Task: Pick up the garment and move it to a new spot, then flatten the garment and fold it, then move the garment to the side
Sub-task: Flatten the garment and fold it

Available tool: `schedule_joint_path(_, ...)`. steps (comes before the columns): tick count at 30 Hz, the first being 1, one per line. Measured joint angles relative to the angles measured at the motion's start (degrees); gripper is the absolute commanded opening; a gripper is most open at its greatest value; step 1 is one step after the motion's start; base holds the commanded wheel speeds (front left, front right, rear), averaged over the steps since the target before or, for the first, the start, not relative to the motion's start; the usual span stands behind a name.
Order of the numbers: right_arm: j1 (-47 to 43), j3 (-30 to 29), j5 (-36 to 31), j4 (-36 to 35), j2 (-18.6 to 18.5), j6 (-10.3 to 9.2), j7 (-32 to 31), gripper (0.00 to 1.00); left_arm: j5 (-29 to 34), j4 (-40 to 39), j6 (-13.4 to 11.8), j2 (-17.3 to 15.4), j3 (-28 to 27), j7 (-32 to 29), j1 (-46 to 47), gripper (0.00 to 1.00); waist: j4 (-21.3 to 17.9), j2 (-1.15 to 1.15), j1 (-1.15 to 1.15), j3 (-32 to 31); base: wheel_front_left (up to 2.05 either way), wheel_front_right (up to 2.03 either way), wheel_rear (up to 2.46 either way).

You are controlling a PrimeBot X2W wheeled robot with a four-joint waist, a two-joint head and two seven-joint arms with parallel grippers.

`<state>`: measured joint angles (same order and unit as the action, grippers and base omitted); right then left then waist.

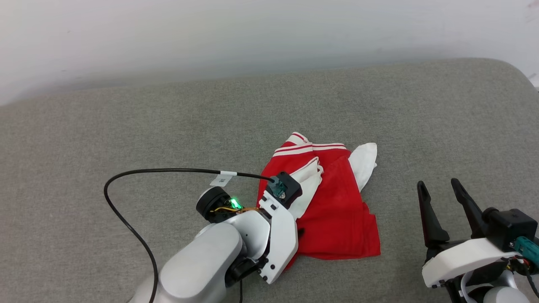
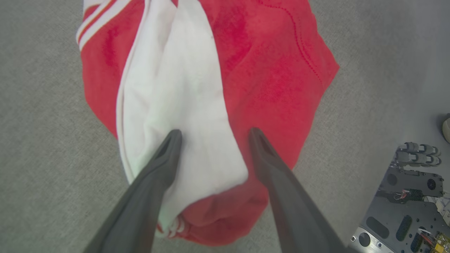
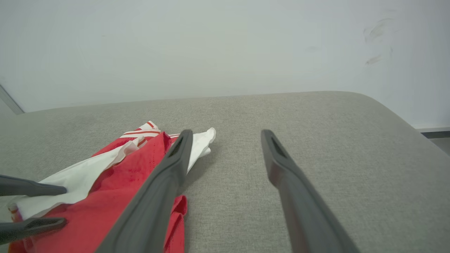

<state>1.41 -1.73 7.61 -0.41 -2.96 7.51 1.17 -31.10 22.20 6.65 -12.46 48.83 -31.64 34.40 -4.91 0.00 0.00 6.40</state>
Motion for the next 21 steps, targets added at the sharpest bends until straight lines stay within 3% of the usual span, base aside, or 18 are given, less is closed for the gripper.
schedule_joint_path(1,0.09,0.10,0.01,0.09,0.01,0.00,0.07,1.00,0.00,0.18,0.11,-0.05,0.27,0.03,0.24,0.70,-0.10,0.00,0.00,0.28,0.00,0.00,0.00)
schedule_joint_path(2,0.26,0.18,0.07,0.27,0.01,0.00,0.13,1.00,0.13,0.46,0.19,-0.18,0.41,0.26,0.51,0.30,-0.23,0.00,0.00,0.49,0.00,0.00,0.00)
schedule_joint_path(3,0.51,0.27,0.12,0.38,0.01,0.00,0.32,1.00,0.19,0.88,0.20,-0.34,0.64,0.29,0.86,0.09,-0.32,0.00,0.00,0.67,0.00,0.00,0.00)
schedule_joint_path(4,0.76,0.29,0.31,0.41,0.01,0.00,0.40,1.00,0.29,1.07,0.21,-0.40,0.56,1.04,1.10,0.00,-0.39,0.00,0.00,0.85,0.00,0.00,0.00)
schedule_joint_path(9,0.87,0.07,0.44,0.88,0.01,0.00,0.65,1.00,1.40,1.86,-0.36,-0.85,0.43,3.19,1.81,0.00,-0.11,0.00,0.00,1.16,0.00,0.00,0.00)
schedule_joint_path(13,0.87,-0.55,0.42,1.04,0.00,0.00,0.83,1.00,2.29,0.44,-2.30,-1.25,-1.68,8.14,3.16,0.00,0.93,0.00,0.00,1.04,0.00,0.00,0.00)
schedule_joint_path(16,0.85,-0.58,0.43,1.13,0.02,0.00,0.82,1.00,1.58,-1.46,-4.95,-1.68,-4.92,12.30,2.85,0.00,1.95,0.00,0.00,0.69,0.00,0.00,0.00)
schedule_joint_path(21,0.67,-0.54,0.45,1.18,0.02,0.00,0.78,1.00,-3.35,-5.67,-11.62,-4.11,-12.84,17.94,-4.78,0.00,3.78,0.00,0.00,-0.01,0.00,0.00,0.00)
